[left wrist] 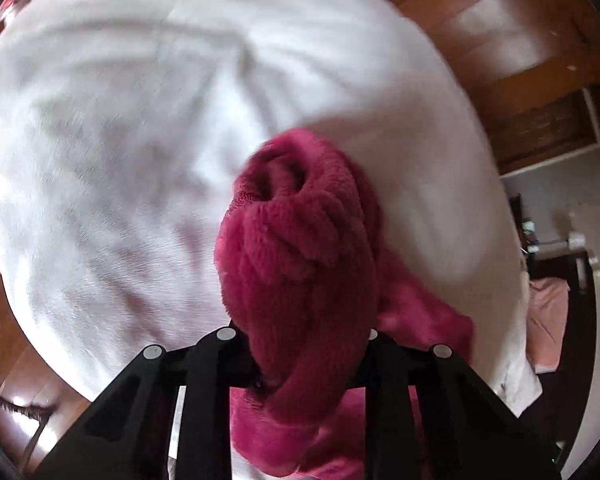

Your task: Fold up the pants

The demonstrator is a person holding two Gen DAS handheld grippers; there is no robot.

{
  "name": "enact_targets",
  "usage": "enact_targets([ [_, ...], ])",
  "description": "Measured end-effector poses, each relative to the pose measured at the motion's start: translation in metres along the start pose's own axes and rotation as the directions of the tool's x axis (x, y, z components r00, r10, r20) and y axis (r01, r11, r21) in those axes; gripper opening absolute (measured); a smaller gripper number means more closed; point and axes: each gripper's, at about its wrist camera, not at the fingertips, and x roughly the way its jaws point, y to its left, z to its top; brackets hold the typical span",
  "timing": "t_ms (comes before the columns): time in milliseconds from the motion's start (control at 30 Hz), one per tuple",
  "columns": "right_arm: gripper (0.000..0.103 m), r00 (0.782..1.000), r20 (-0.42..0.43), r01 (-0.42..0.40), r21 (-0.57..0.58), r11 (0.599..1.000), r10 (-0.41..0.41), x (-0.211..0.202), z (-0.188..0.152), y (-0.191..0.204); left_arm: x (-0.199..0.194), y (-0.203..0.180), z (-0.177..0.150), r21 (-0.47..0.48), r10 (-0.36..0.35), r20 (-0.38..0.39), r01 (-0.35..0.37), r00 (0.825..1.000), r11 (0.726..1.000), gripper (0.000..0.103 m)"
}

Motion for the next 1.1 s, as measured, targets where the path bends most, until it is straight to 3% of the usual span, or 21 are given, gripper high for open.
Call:
enact_targets([
  [200,0.067,0.999,0.043,-0.029,0.011,1.0,0.029,-0.03,-0.01,-0.029,-0.034,-0.087,-0.028,0.17,-0.074,0.054,0.064,0.996,0.983,0.023],
  [367,0.067,0.997,0.065,-0.054,0.057,0.997,0.05,-0.052,-0.025,-0.063,-0.06,-0.162,-0.07,0.336,-0.139,0.069,0.108,0.988,0.936,0.023],
  [500,0.067,0.994,0.093,-0.065,0.094,0.993,0.057,-0.073,-0.04,-0.096,-0.077,-0.21,-0.111,0.459,-0.175,0.06,0.129,0.983,0.879,0.023],
  [733,0.067,0.986,0.149,-0.09,0.146,0.985,0.068,-0.1,-0.058,-0.136,-0.075,-0.292,-0.197,0.628,-0.212,-0.018,0.176,0.977,0.758,0.023],
  [967,0.067,0.979,0.191,-0.109,0.2,0.974,0.071,-0.12,-0.074,-0.163,-0.039,-0.356,-0.301,0.814,-0.157,-0.066,0.145,0.985,0.563,0.023],
  [1100,0.067,0.977,0.205,-0.105,0.243,0.964,0.055,-0.128,-0.088,-0.183,-0.009,-0.367,-0.339,0.856,-0.109,-0.099,0.141,0.989,0.497,0.023],
])
